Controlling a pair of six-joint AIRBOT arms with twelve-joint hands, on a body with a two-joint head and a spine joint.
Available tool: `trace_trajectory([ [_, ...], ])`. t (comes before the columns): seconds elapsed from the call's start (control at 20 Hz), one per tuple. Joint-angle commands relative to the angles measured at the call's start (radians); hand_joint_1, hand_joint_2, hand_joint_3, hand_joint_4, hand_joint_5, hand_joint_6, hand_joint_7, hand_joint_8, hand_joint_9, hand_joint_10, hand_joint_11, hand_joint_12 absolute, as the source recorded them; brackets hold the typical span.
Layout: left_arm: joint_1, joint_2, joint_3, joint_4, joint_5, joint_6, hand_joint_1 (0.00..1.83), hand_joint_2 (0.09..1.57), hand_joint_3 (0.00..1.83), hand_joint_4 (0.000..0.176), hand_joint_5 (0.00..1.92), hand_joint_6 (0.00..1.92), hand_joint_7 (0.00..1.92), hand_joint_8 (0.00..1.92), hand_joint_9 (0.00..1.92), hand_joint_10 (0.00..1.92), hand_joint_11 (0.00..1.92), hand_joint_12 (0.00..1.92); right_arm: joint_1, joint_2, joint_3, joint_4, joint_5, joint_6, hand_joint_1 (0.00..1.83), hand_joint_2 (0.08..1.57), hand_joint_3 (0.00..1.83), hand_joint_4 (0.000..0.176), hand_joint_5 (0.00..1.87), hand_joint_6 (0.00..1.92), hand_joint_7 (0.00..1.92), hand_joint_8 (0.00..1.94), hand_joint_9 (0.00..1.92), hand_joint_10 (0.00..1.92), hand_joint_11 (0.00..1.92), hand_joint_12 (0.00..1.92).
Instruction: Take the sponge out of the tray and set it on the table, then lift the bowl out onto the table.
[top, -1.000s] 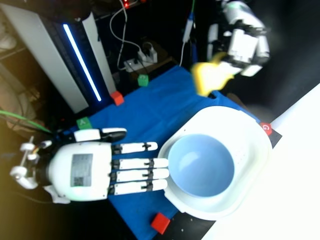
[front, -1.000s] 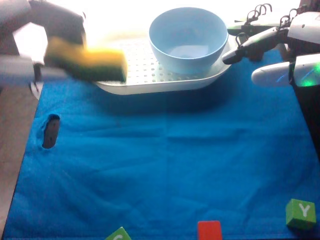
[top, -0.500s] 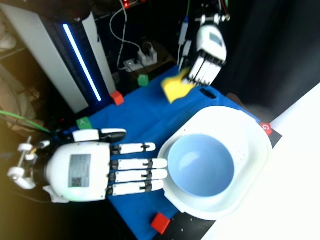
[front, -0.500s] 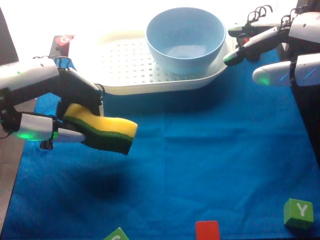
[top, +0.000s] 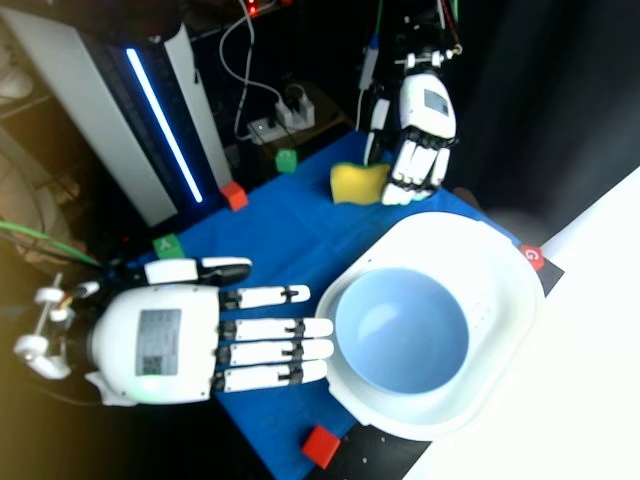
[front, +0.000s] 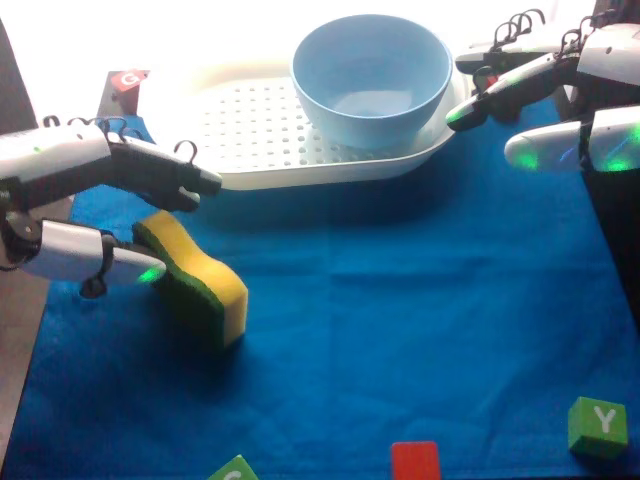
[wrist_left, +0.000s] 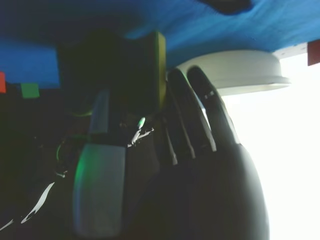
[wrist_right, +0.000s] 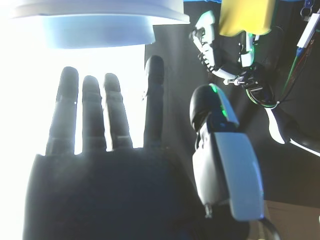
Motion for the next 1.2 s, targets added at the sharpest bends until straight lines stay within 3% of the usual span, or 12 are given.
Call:
trace_trajectory([
  [0.0,-0.005,-0.003,0.008,-0.045,-0.116,-0.004,0.93,1.1,0.0,0.015,0.45,0.0,0.61,0.0,0.59,0.08,0.09,1.11,0.011,0.003,0.001,0.067,0.084,0.009,0.28,1.3,0.0,0.174,0.61,0.0,0.17,0.0,0.06,0.0,0.0,0.34],
  [0.2,-0.005,0.0,0.024,-0.109,-0.172,0.009,0.84,1.02,0.0,0.0,0.36,0.0,0.49,0.0,0.47,0.0,0.04,0.8,0.011,0.003,-0.011,0.052,0.085,0.009,0.32,1.27,0.0,0.176,0.59,0.0,0.16,0.0,0.05,0.0,0.0,0.22],
  [0.25,-0.005,0.003,0.024,-0.129,-0.185,0.026,0.83,0.99,0.0,0.02,0.31,0.0,0.43,0.0,0.39,0.0,0.02,0.74,0.011,0.009,-0.014,0.045,0.085,0.009,0.33,1.25,0.0,0.176,0.59,0.0,0.17,0.0,0.06,0.0,0.0,0.17],
  [0.35,-0.006,0.004,0.031,-0.169,-0.205,0.055,0.76,0.96,0.0,0.091,0.27,0.0,0.41,0.0,0.37,0.0,0.0,0.72,0.014,0.024,-0.01,0.042,0.086,0.009,0.35,1.23,0.0,0.176,0.58,0.0,0.19,0.01,0.05,0.0,0.0,0.15],
  [0.4,-0.006,0.004,0.034,-0.184,-0.212,0.063,0.73,0.97,0.0,0.094,0.24,0.0,0.39,0.0,0.34,0.0,0.0,0.7,0.017,0.025,-0.001,0.043,0.086,0.009,0.35,1.22,0.0,0.159,0.55,0.0,0.19,0.01,0.06,0.01,0.0,0.15],
  [0.45,-0.006,0.003,0.036,-0.19,-0.216,0.064,0.73,0.99,0.01,0.097,0.24,0.0,0.34,0.0,0.29,0.0,0.0,0.7,0.025,0.025,0.006,0.043,0.086,0.009,0.43,1.19,0.0,0.151,0.53,0.0,0.19,0.0,0.09,0.01,0.0,0.31],
  [0.6,-0.006,-0.001,0.042,-0.207,-0.225,0.066,0.7,1.01,0.0,0.056,0.27,0.0,0.36,0.01,0.35,0.01,0.01,0.84,0.104,0.005,0.038,0.004,0.085,0.009,0.58,1.15,0.0,0.106,0.51,0.0,0.21,0.0,0.18,0.0,0.0,0.57],
  [0.65,-0.006,-0.004,0.043,-0.208,-0.225,0.066,0.71,1.01,0.0,0.04,0.28,0.0,0.37,0.0,0.37,0.01,0.0,0.88,0.13,-0.003,0.049,-0.011,0.084,0.009,0.61,1.14,0.0,0.118,0.49,0.0,0.21,0.0,0.22,0.0,0.0,0.66],
  [0.75,-0.008,-0.014,0.049,-0.211,-0.225,0.067,0.76,1.0,0.0,0.063,0.29,0.0,0.39,0.0,0.36,0.0,0.0,0.76,0.172,-0.021,0.071,-0.034,0.08,0.009,0.73,1.11,0.0,0.134,0.35,0.0,0.21,0.0,0.11,0.0,0.0,0.29],
  [0.9,-0.015,-0.032,0.06,-0.215,-0.231,0.067,0.77,0.99,0.0,0.076,0.27,0.0,0.36,0.0,0.32,0.0,0.0,0.76,0.289,-0.038,0.079,-0.167,-0.01,0.009,0.87,1.04,0.0,0.101,0.31,0.0,0.21,0.0,0.15,0.01,0.02,0.35],
  [1.05,-0.015,-0.035,0.058,-0.214,-0.229,0.067,0.8,0.99,0.0,0.062,0.3,0.01,0.36,0.0,0.34,0.01,0.0,0.9,0.313,-0.071,0.095,-0.207,-0.03,0.009,0.84,1.02,0.0,0.135,0.27,0.0,0.18,0.0,0.1,0.0,0.0,0.37],
  [1.15,-0.015,-0.035,0.056,-0.214,-0.233,0.067,0.77,0.98,0.0,0.068,0.29,0.0,0.35,0.0,0.32,0.0,0.0,0.84,0.313,-0.11,0.123,-0.208,-0.042,0.009,0.77,1.0,0.0,0.149,0.25,0.0,0.14,0.0,0.06,0.0,0.0,0.35],
])
